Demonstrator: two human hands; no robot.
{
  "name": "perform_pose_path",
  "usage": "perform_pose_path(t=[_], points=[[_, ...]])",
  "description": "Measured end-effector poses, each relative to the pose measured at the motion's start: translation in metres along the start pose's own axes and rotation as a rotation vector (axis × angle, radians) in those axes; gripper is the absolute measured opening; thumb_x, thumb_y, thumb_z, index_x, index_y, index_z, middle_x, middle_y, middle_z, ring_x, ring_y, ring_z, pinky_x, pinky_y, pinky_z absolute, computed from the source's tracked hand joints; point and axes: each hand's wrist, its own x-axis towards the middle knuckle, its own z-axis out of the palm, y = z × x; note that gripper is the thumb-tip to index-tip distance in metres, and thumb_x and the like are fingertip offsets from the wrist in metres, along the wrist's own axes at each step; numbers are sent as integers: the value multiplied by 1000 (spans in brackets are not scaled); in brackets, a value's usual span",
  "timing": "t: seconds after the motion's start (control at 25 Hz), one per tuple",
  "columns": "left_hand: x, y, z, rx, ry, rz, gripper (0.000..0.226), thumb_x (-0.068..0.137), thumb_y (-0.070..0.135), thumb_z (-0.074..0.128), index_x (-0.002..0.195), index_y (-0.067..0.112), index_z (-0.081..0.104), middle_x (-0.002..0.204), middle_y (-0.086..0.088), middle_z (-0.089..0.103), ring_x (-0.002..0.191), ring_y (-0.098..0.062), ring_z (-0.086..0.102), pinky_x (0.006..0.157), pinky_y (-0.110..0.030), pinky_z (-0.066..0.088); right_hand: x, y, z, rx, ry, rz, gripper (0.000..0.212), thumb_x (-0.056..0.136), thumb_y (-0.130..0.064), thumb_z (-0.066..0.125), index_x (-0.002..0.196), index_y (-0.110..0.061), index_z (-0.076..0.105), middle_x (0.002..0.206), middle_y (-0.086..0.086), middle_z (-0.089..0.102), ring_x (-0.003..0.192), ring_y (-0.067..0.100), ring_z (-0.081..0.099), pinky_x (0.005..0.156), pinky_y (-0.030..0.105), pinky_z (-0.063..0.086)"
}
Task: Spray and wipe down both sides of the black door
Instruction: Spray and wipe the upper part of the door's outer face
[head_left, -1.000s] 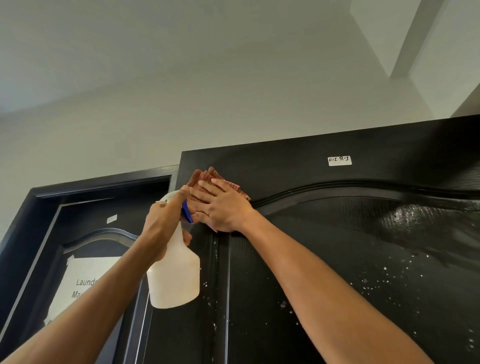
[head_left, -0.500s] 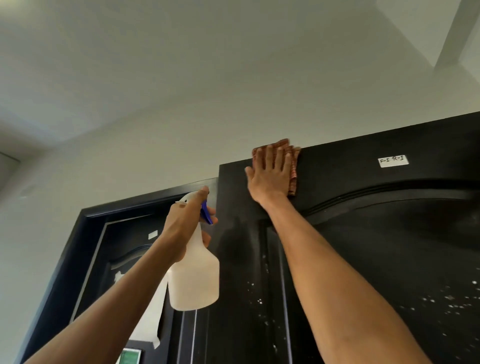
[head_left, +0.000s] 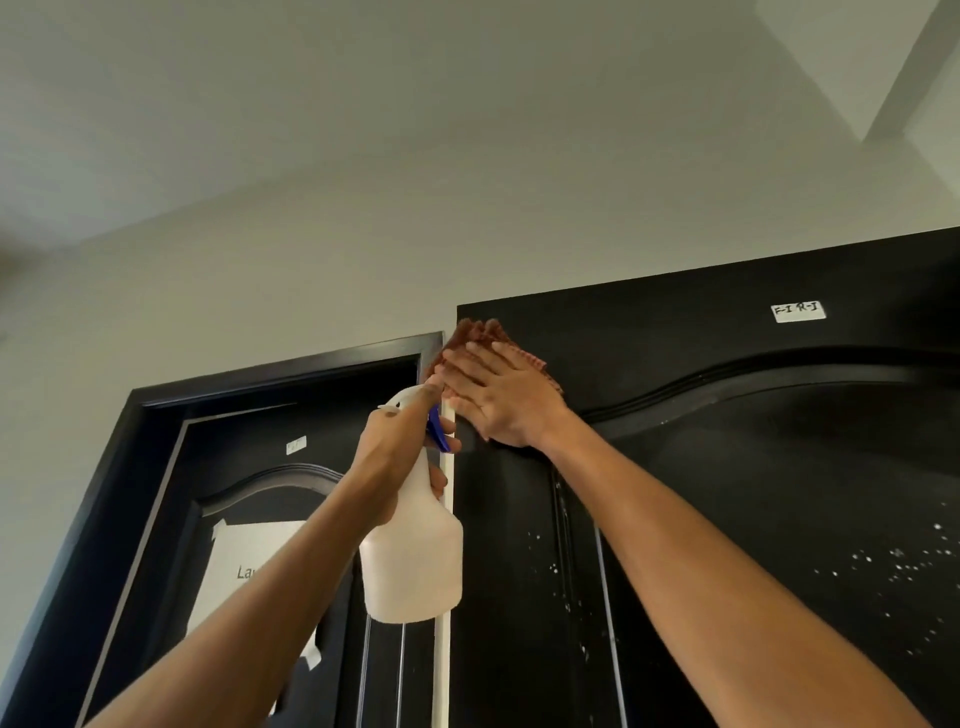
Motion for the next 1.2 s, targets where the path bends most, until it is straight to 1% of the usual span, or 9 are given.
perform_pose_path(t=[0.08,0.28,0.36,0.52,0.6,0.68,0.96,1.08,1.2], points=[[-7,-4,0,-53,-38,-17,44,98,57,49,99,16,66,92,-15,74,62,-25,68,49,-30,56,-24,22,0,-9,76,179,63,108,-58,9,164,-33,-3,172,-6,-10,159,18,-8,127,42,-11],[-11,-12,1,-79,-63,-15,40,99,55,48,94,19,64,95,-15,73,72,-24,70,49,-27,56,-66,48,1,108,233,987,66,108,-54,8,166,-22,-1,172,9,-9,159,32,-7,127,53,-5],[-14,-17,0,-88,-68,-37,44,98,56,49,97,16,65,96,-14,73,73,-23,71,48,-24,55,-60,16,6,89,197,842,67,108,-55,8,165,-23,-4,172,7,-10,159,31,-9,127,53,-7],[-22,-26,-3,-37,-27,-82,53,97,62,46,117,16,62,99,-9,71,79,-24,68,46,-24,50,-67,-36,23,-46,-84,-7,62,109,-57,11,161,-35,-12,170,-7,-16,157,19,-18,127,45,-13],[-27,-28,-4,-51,-23,-111,52,96,62,46,120,17,59,101,-10,70,79,-23,67,47,-24,49,-86,-17,17,-86,-159,-157,58,108,-59,9,159,-40,-14,169,-12,-18,155,13,-23,126,39,-18],[-32,-29,-4,-94,-68,-104,50,97,59,47,115,14,62,96,-11,72,75,-20,69,42,-21,50,-109,12,14,-106,-103,-88,59,107,-61,8,159,-41,-10,168,-14,-16,157,12,-18,125,36,-18],[-47,-45,19,-114,-182,-131,49,95,59,50,104,13,65,94,-13,73,83,-40,72,55,-33,57,-176,91,0,-98,104,737,68,103,-58,-3,165,-28,-2,172,-1,-5,159,23,-3,128,45,-7],[-52,-45,31,-111,-212,-146,50,95,60,49,104,13,65,95,-13,73,72,-33,69,52,-31,55,-199,104,-3,-47,154,1056,69,107,-55,1,166,-19,4,173,7,1,160,27,-1,129,50,-2],[-50,-44,41,-115,-220,-135,52,95,61,49,107,12,64,96,-13,73,68,-29,68,51,-30,54,-198,96,-2,-27,208,1028,71,107,-53,3,164,-14,20,171,10,16,159,31,11,129,51,4]])
